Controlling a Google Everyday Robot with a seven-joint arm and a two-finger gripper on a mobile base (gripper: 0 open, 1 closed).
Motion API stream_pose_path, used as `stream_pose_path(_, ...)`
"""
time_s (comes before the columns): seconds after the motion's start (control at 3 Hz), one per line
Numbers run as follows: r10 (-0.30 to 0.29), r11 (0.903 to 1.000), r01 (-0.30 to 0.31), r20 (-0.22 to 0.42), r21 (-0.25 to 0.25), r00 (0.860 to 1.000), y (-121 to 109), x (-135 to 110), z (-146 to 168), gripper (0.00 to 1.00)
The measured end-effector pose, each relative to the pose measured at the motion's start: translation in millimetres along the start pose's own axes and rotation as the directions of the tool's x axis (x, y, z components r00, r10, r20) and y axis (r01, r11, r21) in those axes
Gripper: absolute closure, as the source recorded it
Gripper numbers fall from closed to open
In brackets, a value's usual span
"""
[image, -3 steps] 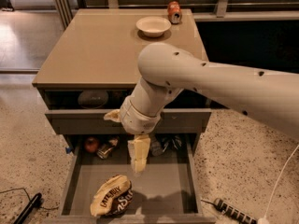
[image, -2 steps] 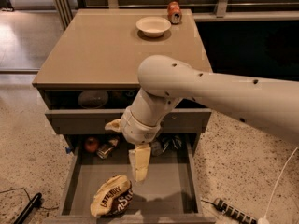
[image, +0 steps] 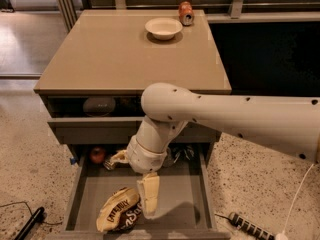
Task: Pick brown chip bag from middle drawer and place on counter
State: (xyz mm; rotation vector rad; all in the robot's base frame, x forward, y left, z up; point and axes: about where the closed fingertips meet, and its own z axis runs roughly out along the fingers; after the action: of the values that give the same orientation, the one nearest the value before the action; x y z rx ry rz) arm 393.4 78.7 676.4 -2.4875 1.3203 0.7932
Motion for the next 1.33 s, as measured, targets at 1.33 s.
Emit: stream_pose_path(1.33,0.000,0.9436,0.109,-0.329,0.313,0.944,-7.5,-11.6,-19.7,0.00)
